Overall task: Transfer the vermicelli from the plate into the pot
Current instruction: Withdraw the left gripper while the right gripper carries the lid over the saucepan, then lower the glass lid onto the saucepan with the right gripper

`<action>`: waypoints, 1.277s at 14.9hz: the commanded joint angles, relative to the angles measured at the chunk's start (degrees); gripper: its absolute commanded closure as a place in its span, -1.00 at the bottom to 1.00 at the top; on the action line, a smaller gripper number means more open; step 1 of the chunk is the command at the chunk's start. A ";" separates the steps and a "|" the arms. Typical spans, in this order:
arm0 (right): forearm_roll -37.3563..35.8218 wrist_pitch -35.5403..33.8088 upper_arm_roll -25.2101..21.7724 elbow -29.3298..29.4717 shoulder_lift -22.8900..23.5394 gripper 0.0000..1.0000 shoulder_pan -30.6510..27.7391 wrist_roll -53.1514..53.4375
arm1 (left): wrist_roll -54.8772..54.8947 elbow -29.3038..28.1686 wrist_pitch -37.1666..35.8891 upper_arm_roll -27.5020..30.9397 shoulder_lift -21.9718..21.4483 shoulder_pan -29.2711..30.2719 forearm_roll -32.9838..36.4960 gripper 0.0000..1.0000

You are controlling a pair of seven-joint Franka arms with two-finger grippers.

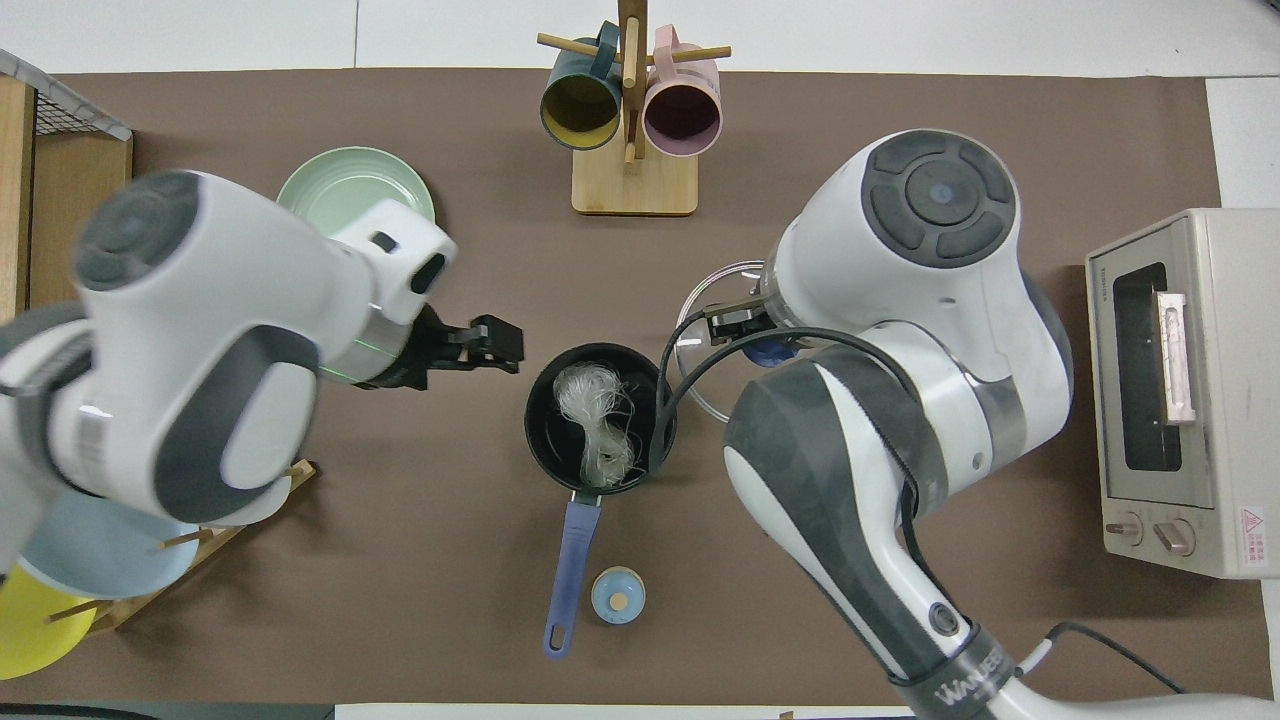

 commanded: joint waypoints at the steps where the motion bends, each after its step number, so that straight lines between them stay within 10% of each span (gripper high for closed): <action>1: -0.10 3.14 -0.04 1.11 2.07 0.21 2.74 4.39 | 4.42 1.48 -2.55 -0.75 0.38 3.21 4.18 -1.00; 8: -6.16 1.48 -0.04 9.81 11.29 0.21 10.02 11.95 | 6.20 0.77 -2.46 -0.66 -0.15 5.24 6.04 -1.00; 19: -6.52 2.53 0.14 7.36 12.44 0.21 11.36 14.69 | 5.84 12.82 -13.80 -0.75 3.98 5.16 12.28 -1.00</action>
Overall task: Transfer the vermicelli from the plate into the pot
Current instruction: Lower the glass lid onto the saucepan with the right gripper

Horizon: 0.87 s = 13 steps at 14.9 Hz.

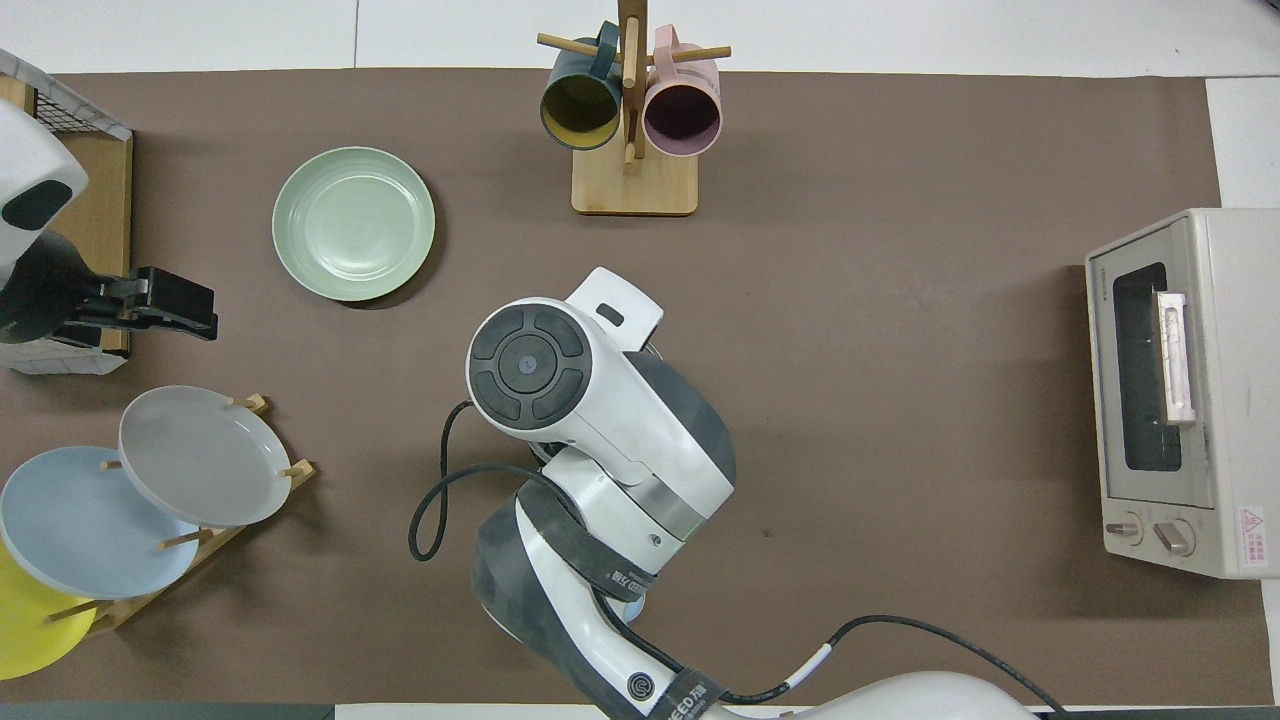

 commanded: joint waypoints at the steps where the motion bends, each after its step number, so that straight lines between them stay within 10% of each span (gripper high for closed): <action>1: -0.29 -0.34 0.19 -0.66 -0.03 0.21 0.04 1.35 | 0.14 1.61 -2.06 -0.60 0.99 0.07 1.88 -1.00; 13: 1.82 -0.78 0.19 -2.24 -0.56 0.21 -0.05 3.63 | 0.49 -2.45 0.14 -0.52 -1.57 0.60 0.39 -1.00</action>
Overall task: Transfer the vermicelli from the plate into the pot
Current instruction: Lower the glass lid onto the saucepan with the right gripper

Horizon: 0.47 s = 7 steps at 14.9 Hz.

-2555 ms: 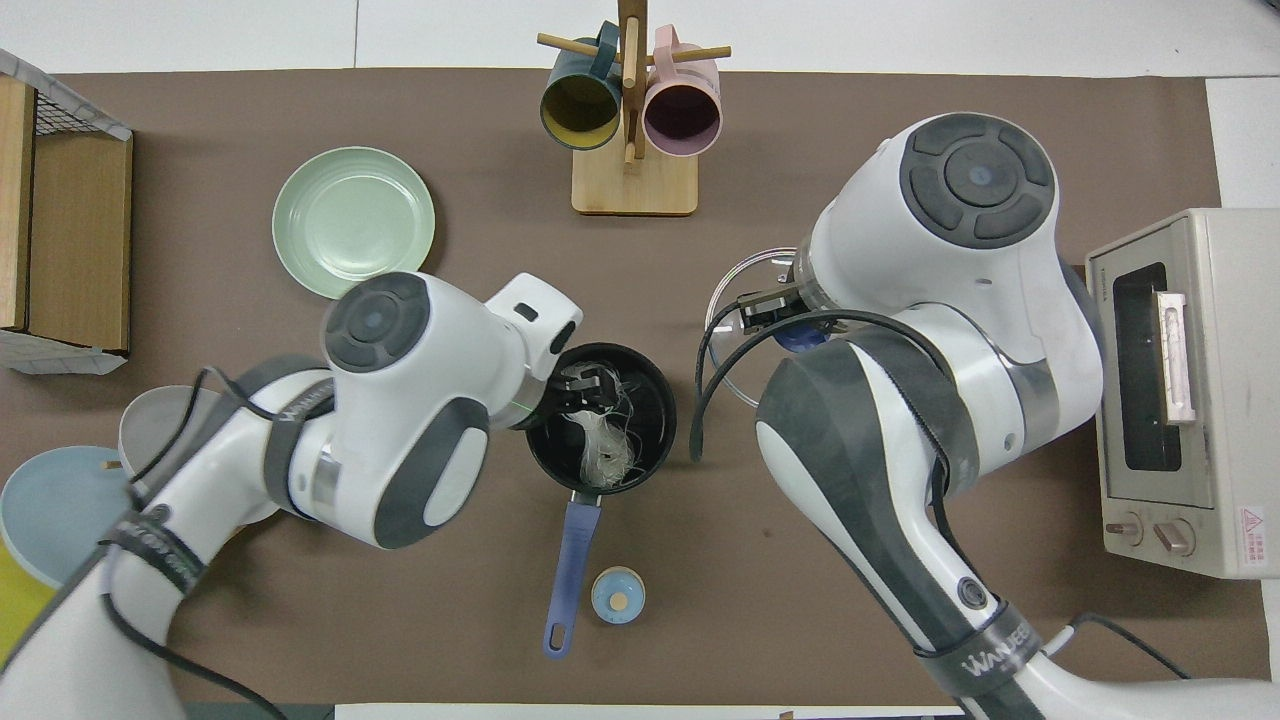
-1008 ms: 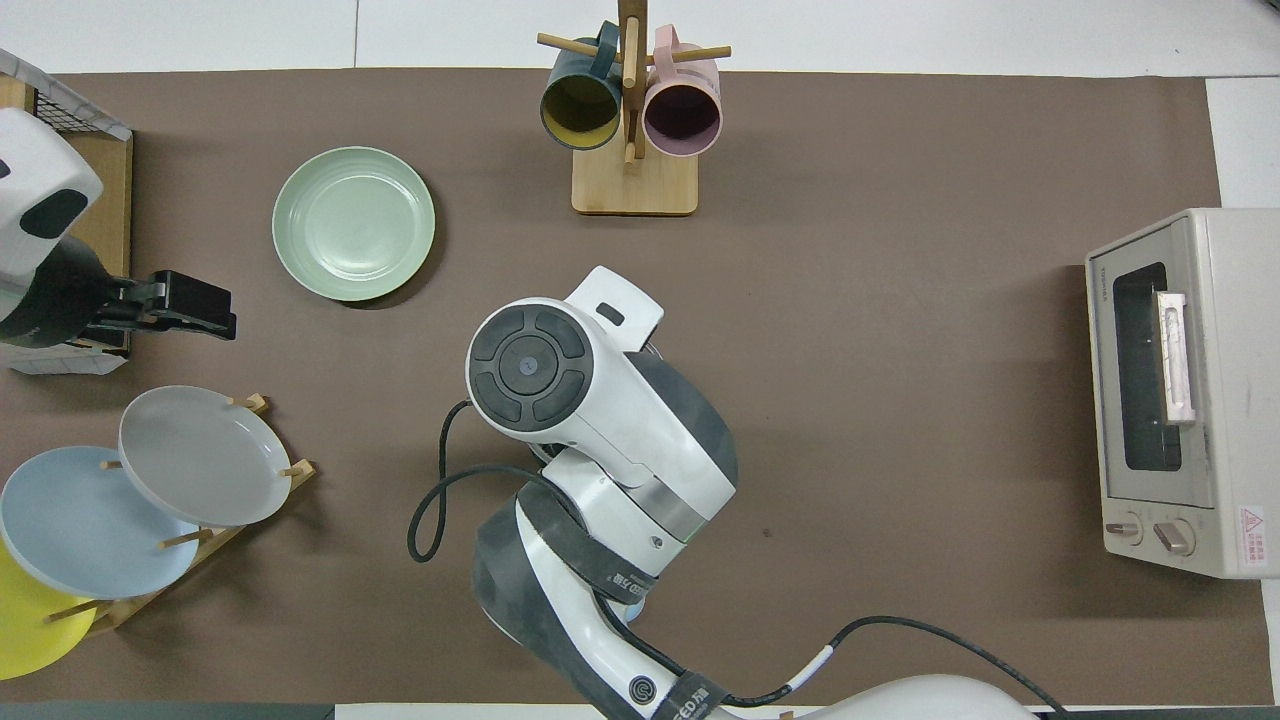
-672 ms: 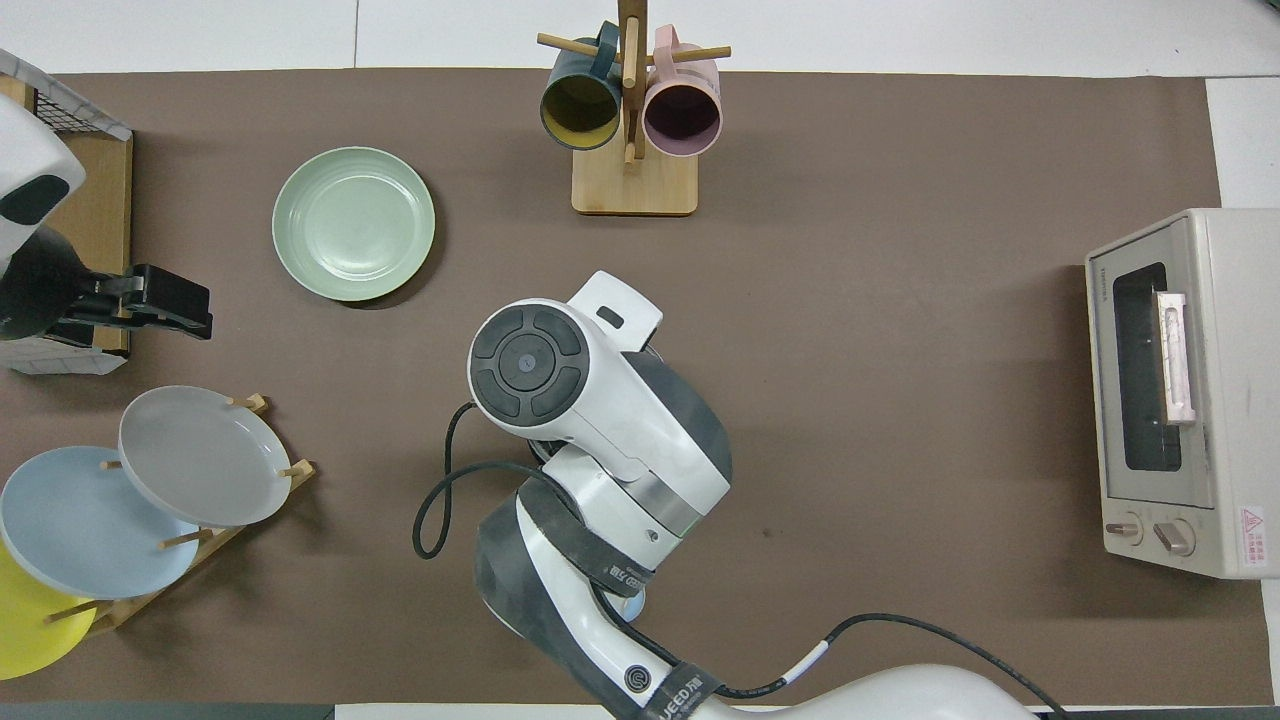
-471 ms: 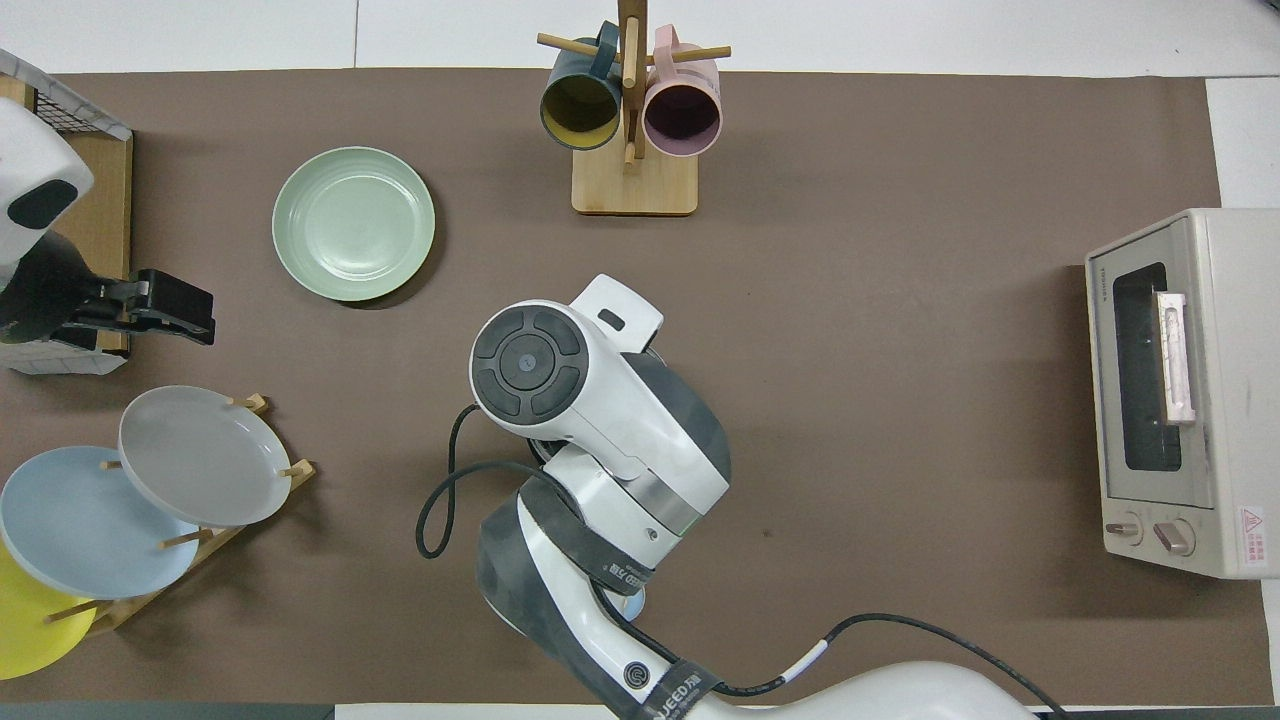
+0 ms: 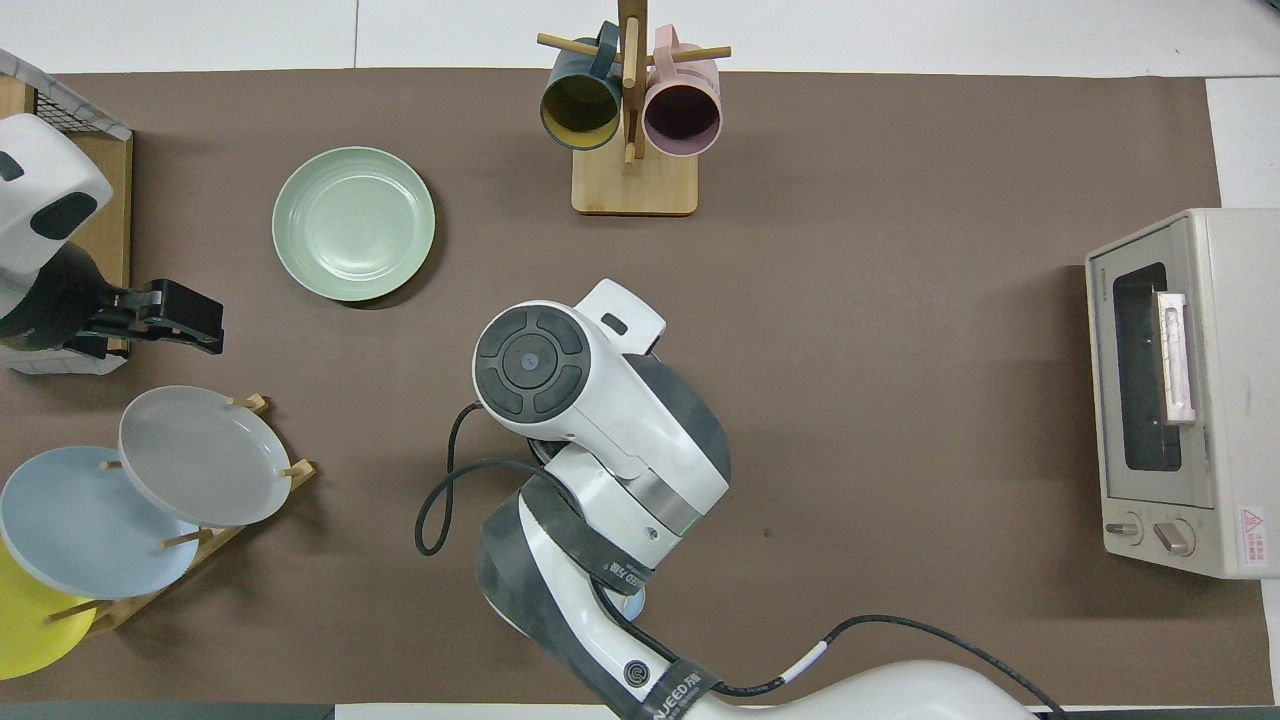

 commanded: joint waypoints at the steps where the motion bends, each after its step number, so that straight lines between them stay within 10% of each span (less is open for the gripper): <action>1: 0.94 -0.43 0.16 -0.99 -1.10 0.21 -0.14 1.59 | 0.75 -0.58 0.78 -0.21 -1.55 0.95 -0.19 -1.00; 7: 2.60 -1.75 0.16 -1.08 -1.19 0.21 -0.14 2.72 | 0.92 -0.58 2.72 -0.38 -1.46 2.18 -0.19 -1.00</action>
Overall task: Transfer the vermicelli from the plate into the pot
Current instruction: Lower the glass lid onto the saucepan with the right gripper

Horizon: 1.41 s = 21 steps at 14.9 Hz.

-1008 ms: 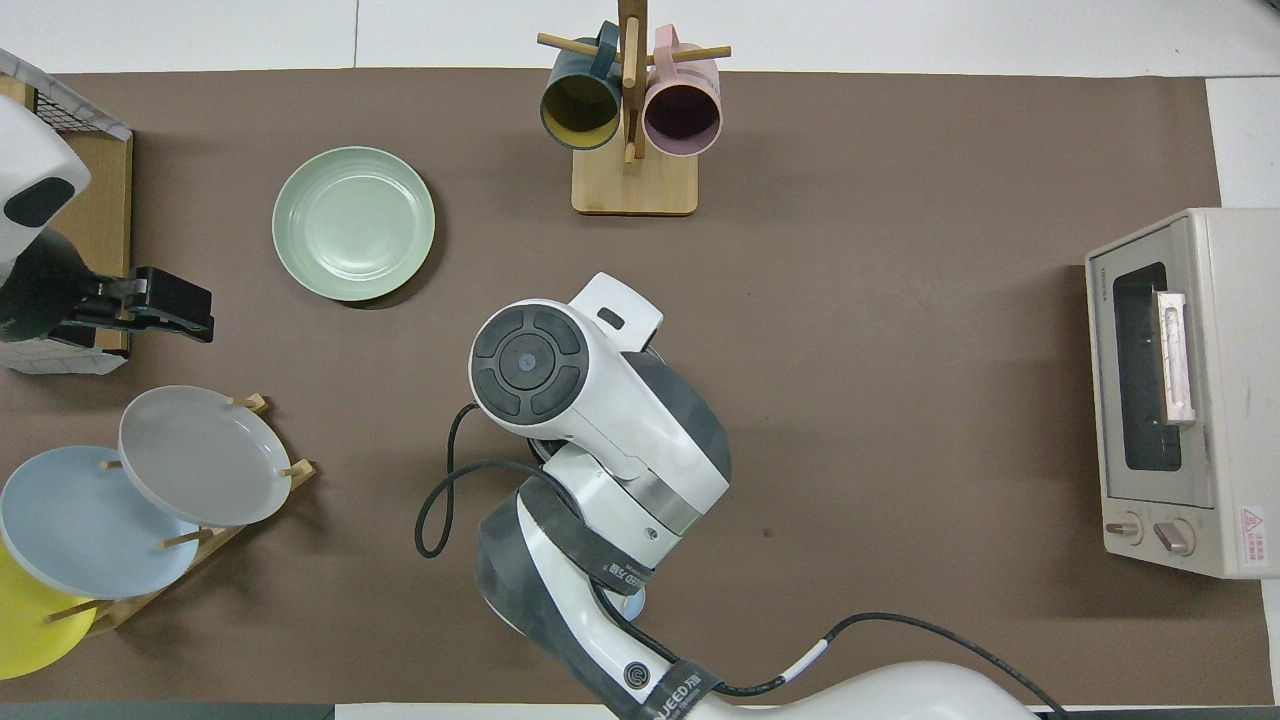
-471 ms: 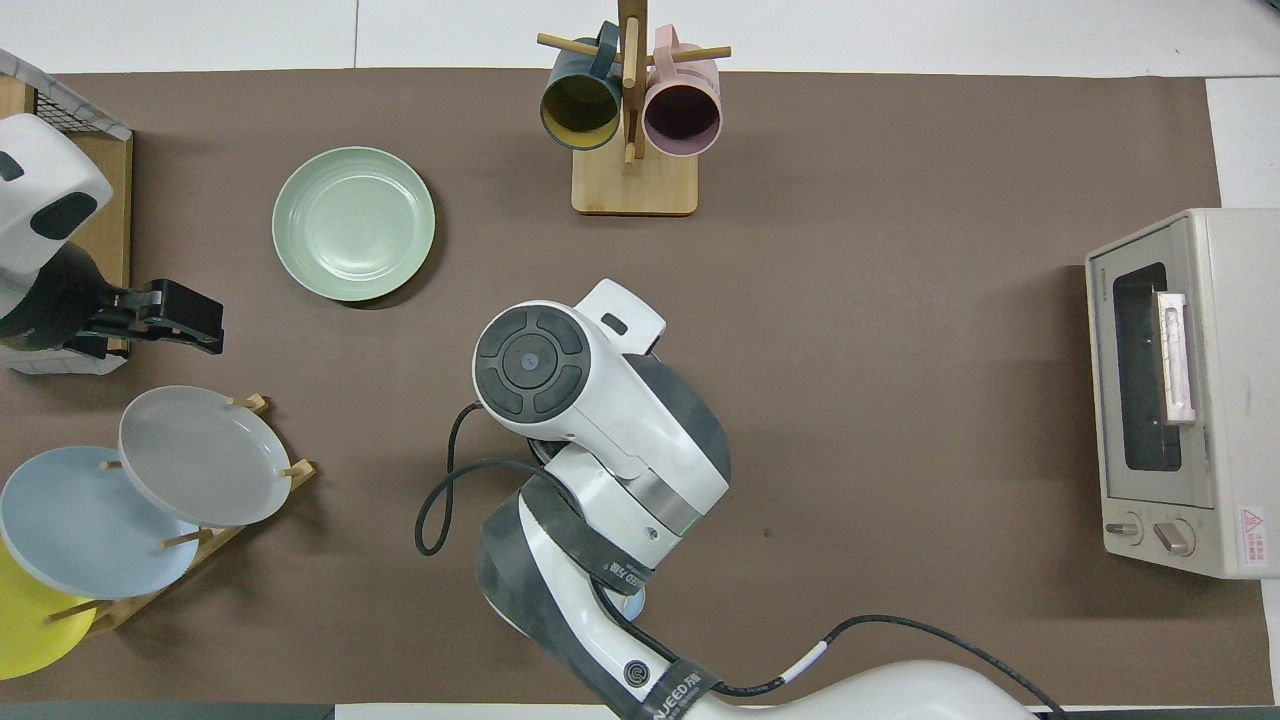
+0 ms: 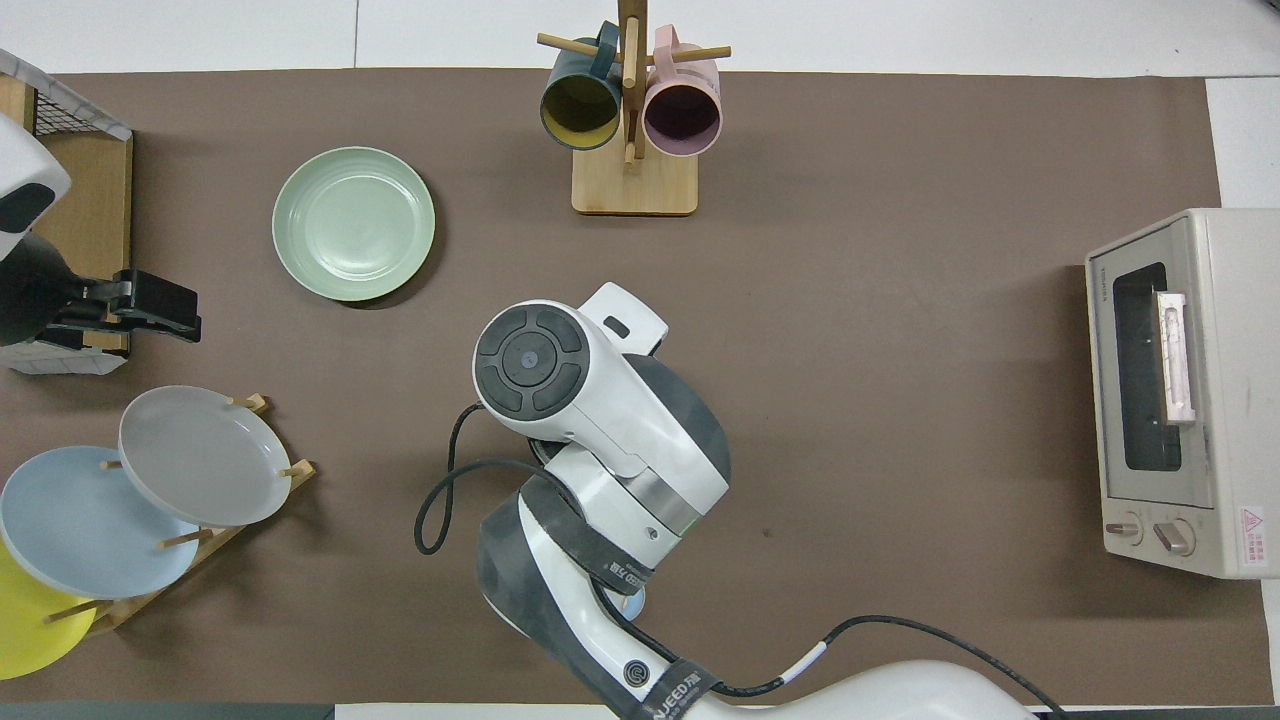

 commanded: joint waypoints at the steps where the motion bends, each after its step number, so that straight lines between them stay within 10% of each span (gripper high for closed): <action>1: 1.81 -0.68 0.14 -1.04 -1.28 0.21 -0.14 1.96 | 0.83 -0.61 0.80 -0.56 -0.59 0.86 -0.18 -1.00; 9: 1.72 2.74 0.14 -4.38 -2.07 -0.05 0.04 2.05 | 0.13 -0.70 1.32 -0.38 -0.68 0.95 -2.29 -1.00; 12: 1.72 2.92 0.14 -4.38 -2.07 -0.41 -0.05 2.05 | 0.74 -0.88 1.23 -0.56 -0.85 0.78 -2.12 -1.00; 14: 0.94 2.92 0.14 -3.95 -2.07 -1.00 -0.05 1.96 | 0.83 -1.14 1.50 -0.56 -1.03 0.95 -2.12 -1.00; 21: 0.49 -0.93 -0.30 0.98 -5.31 -1.00 -6.54 -3.55 | 0.48 -1.23 0.71 -0.56 -1.12 1.13 -2.12 -1.00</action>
